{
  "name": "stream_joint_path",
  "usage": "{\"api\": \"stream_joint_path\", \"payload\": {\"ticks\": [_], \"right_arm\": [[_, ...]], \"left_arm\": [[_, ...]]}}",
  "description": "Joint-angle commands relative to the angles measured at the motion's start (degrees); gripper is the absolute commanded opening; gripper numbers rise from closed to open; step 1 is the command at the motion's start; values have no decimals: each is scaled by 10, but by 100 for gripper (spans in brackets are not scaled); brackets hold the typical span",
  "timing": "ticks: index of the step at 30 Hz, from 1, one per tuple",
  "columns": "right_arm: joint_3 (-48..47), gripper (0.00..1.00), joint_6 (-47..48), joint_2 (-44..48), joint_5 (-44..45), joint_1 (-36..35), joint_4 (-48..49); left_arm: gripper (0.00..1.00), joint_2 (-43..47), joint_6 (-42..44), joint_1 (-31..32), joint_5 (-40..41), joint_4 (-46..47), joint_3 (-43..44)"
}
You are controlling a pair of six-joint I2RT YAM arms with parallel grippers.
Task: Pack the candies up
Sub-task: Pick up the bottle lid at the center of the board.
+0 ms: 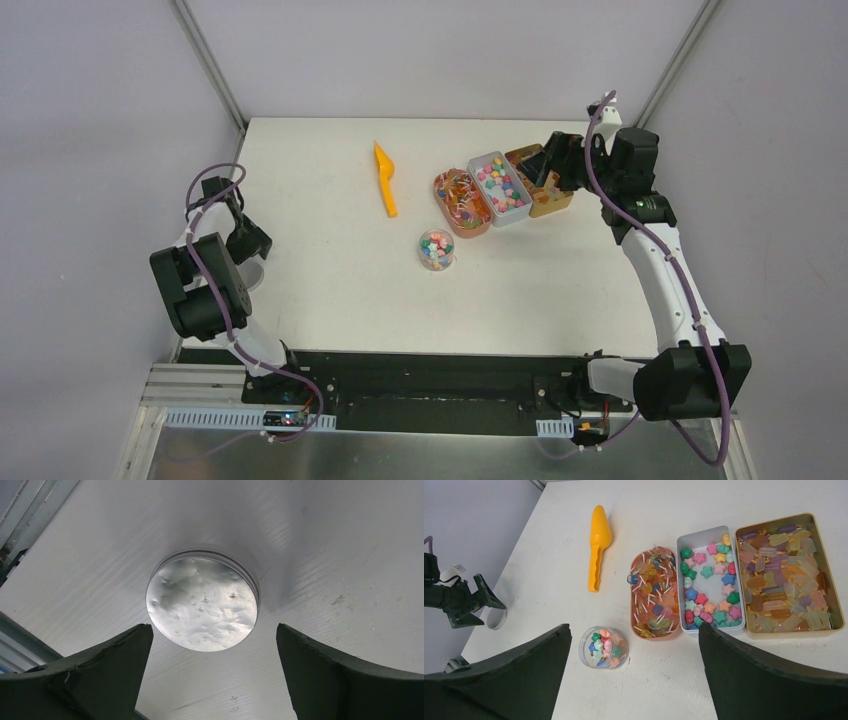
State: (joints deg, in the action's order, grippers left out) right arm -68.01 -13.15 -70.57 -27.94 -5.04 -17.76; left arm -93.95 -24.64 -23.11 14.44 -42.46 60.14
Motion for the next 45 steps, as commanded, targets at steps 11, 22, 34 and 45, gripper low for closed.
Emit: {"api": "stream_joint_path", "payload": {"ticks": [11, 22, 34, 45], "right_arm": [[-4, 100, -2, 6, -11, -3, 29], [-4, 100, -1, 14, -13, -3, 26], [-6, 100, -1, 13, -11, -3, 27], [-8, 100, 0, 5, -11, -3, 30]], "left_arm": [[99, 1, 34, -38, -37, 44, -15], [99, -19, 35, -44, -62, 51, -16], [78, -35, 58, -42, -134, 54, -3], [68, -45, 70, 3, -181, 53, 13]]}}
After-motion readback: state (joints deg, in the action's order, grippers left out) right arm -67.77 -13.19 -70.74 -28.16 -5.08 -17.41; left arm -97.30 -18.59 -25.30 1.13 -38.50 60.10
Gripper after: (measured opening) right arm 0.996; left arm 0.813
